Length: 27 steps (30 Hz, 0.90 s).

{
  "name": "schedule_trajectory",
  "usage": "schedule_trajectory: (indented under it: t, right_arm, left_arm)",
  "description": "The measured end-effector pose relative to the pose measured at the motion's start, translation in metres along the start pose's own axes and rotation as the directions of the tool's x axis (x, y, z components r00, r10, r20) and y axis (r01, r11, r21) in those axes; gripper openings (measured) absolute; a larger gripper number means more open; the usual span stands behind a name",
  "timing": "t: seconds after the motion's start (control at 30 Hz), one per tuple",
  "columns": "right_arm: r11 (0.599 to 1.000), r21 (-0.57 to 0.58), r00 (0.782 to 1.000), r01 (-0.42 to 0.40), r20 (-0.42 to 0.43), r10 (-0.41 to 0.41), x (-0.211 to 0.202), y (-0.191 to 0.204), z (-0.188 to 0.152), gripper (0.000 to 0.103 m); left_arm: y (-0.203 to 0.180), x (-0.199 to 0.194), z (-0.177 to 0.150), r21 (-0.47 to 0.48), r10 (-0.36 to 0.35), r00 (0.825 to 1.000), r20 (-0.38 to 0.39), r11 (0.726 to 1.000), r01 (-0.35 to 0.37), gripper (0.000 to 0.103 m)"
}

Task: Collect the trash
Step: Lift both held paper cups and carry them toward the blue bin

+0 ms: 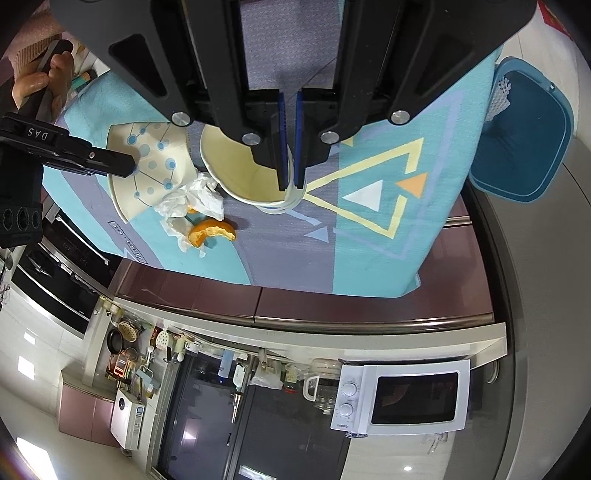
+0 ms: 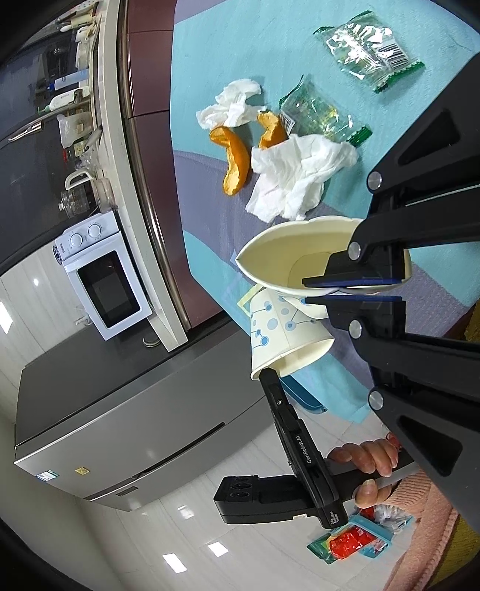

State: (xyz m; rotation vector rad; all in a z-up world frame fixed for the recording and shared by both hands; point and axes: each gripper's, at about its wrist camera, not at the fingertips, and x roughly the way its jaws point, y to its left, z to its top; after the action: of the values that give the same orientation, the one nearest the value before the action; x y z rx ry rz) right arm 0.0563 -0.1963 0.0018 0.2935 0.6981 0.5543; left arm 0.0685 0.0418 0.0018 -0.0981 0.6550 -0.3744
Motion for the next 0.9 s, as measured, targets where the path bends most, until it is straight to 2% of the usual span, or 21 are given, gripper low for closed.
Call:
schedule_trajectory:
  t: [0.9]
  right_arm:
    - [0.997, -0.037, 0.997, -0.072, -0.028, 0.071, 0.035, 0.02, 0.014, 0.003]
  left_arm:
    - [0.031, -0.033, -0.006, -0.046, 0.062, 0.997, 0.041, 0.997, -0.06, 0.004]
